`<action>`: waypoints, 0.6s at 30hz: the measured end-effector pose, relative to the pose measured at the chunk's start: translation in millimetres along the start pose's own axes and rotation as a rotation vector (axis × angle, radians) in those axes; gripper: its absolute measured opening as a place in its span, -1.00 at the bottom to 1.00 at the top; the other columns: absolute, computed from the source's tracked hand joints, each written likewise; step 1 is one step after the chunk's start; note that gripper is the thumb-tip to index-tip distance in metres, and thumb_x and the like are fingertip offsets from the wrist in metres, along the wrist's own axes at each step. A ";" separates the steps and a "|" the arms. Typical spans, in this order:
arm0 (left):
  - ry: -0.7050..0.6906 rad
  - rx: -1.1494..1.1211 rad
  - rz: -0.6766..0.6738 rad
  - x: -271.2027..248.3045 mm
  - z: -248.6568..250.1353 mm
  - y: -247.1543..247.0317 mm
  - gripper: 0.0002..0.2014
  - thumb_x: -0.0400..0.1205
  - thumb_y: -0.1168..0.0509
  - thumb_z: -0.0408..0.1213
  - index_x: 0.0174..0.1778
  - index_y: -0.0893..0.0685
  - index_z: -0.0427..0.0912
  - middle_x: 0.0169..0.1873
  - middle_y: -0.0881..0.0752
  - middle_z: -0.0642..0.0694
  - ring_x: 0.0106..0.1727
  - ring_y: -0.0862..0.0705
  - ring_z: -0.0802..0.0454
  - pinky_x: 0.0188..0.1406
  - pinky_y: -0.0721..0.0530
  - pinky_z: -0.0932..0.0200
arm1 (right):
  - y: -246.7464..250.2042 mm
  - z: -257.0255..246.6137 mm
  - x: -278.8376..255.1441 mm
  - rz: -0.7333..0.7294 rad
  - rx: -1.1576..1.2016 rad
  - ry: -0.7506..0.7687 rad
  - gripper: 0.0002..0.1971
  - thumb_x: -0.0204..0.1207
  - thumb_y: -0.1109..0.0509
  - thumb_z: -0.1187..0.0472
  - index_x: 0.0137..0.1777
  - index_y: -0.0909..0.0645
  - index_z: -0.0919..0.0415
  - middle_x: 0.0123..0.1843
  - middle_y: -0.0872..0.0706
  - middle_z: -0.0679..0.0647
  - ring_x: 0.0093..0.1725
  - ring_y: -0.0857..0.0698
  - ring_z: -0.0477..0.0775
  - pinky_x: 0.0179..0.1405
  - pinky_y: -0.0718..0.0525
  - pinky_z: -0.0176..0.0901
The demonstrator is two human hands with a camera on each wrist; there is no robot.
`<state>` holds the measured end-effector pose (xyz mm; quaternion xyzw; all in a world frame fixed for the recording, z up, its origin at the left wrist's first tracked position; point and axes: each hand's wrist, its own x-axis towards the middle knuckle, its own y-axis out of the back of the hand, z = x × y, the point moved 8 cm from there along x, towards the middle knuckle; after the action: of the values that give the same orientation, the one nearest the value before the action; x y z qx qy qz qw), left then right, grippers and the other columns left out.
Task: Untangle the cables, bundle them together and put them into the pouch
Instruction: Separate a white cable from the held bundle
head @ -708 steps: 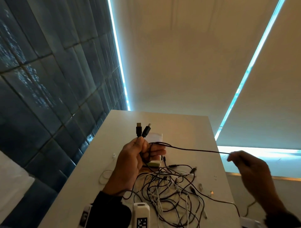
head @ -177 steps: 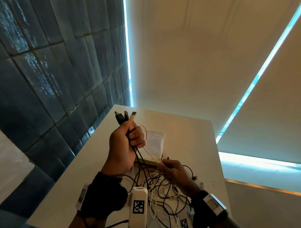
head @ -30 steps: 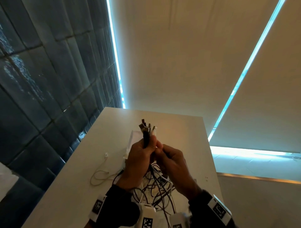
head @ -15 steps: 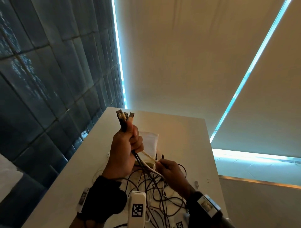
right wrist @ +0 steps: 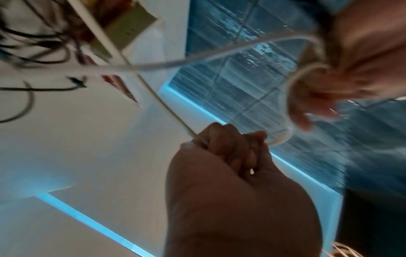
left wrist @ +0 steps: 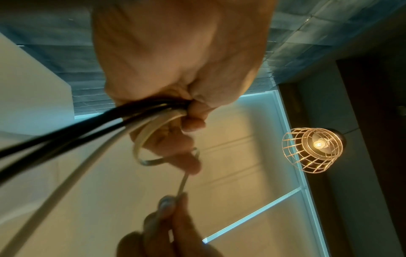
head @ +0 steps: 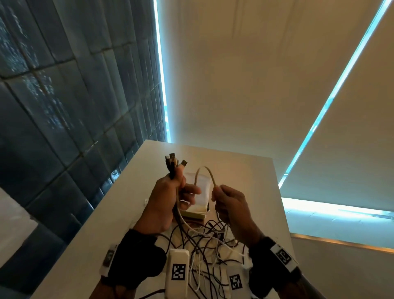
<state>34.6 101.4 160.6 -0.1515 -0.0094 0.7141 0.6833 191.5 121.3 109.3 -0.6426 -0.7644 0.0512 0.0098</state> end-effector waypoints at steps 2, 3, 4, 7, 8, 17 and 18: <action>0.025 0.004 -0.006 -1.2 -2.7 -2.8 -0.60 0.76 0.00 0.01 -0.28 -0.41 -0.18 -0.14 -0.82 -0.30 -0.25 -0.80 -0.15 -0.40 -0.71 0.09 | -10.6 -19.6 -5.1 -0.098 0.028 0.059 -0.70 0.70 -0.23 0.16 -0.27 -0.55 0.24 -0.53 -0.26 0.04 -0.58 -0.16 -0.04 -0.61 -0.10 -0.24; 0.029 -0.016 -0.025 -1.8 -2.1 -5.7 -0.60 0.76 0.01 0.01 -0.29 -0.40 -0.19 -0.06 -0.82 -0.31 -0.11 -0.82 -0.19 -0.28 -0.78 0.03 | -14.6 -25.0 -8.9 -0.136 0.019 0.078 -0.69 0.69 -0.24 0.15 -0.28 -0.55 0.23 -0.52 -0.25 0.07 -0.57 -0.15 -0.03 -0.61 -0.10 -0.24; 0.031 -0.059 -0.052 -2.6 -0.7 -9.0 -0.59 0.75 0.01 0.00 -0.31 -0.39 -0.20 -0.01 -0.80 -0.33 0.00 -0.80 -0.21 -0.16 -0.80 -0.04 | -18.1 -28.4 -12.8 -0.175 0.010 0.092 -0.69 0.68 -0.26 0.13 -0.29 -0.55 0.25 -0.51 -0.24 0.10 -0.58 -0.15 -0.02 -0.62 -0.11 -0.25; 0.028 -0.309 -0.151 -5.4 7.6 -18.6 -0.59 0.75 0.03 -0.04 -0.35 -0.36 -0.20 0.13 -0.75 -0.36 0.19 -0.74 -0.26 0.10 -0.70 -0.19 | -26.8 -28.2 -23.2 -0.284 -0.031 0.078 -0.68 0.68 -0.25 0.22 -0.28 -0.53 0.40 -0.53 -0.34 0.06 -0.61 -0.28 -0.12 -0.63 -0.29 -0.37; 0.017 -0.391 -0.168 -5.6 10.6 -20.2 -0.59 0.75 0.04 -0.04 -0.36 -0.35 -0.20 0.13 -0.75 -0.37 0.20 -0.73 -0.26 0.14 -0.66 -0.21 | -28.0 -23.9 -25.6 -0.322 -0.032 0.053 -0.69 0.70 -0.22 0.30 -0.29 -0.51 0.41 -0.55 -0.41 -0.03 -0.62 -0.35 -0.19 -0.61 -0.35 -0.45; -0.140 -0.565 -0.130 -5.8 20.2 -22.1 -0.67 0.63 -0.15 -0.11 -0.45 -0.45 -0.13 -0.57 -0.33 0.01 -0.57 -0.26 0.15 -0.56 -0.31 0.25 | -27.4 -3.2 -25.0 -0.406 -0.032 -0.042 -0.73 0.69 -0.25 0.24 -0.25 -0.53 0.32 -0.52 -0.46 -0.13 -0.57 -0.33 -0.19 -0.58 -0.29 -0.39; -0.154 -0.545 -0.127 -5.4 21.4 -20.2 -0.65 0.66 -0.12 -0.11 -0.44 -0.45 -0.13 -0.57 -0.32 0.01 -0.57 -0.24 0.15 -0.57 -0.28 0.25 | -25.3 3.4 -22.3 -0.394 -0.035 -0.051 -0.74 0.69 -0.25 0.24 -0.21 -0.54 0.37 -0.51 -0.47 -0.11 -0.56 -0.34 -0.18 -0.57 -0.31 -0.39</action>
<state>49.5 101.6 186.5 -0.2738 -0.2623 0.6504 0.6582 170.3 94.9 109.4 -0.4794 -0.8761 0.0510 -0.0108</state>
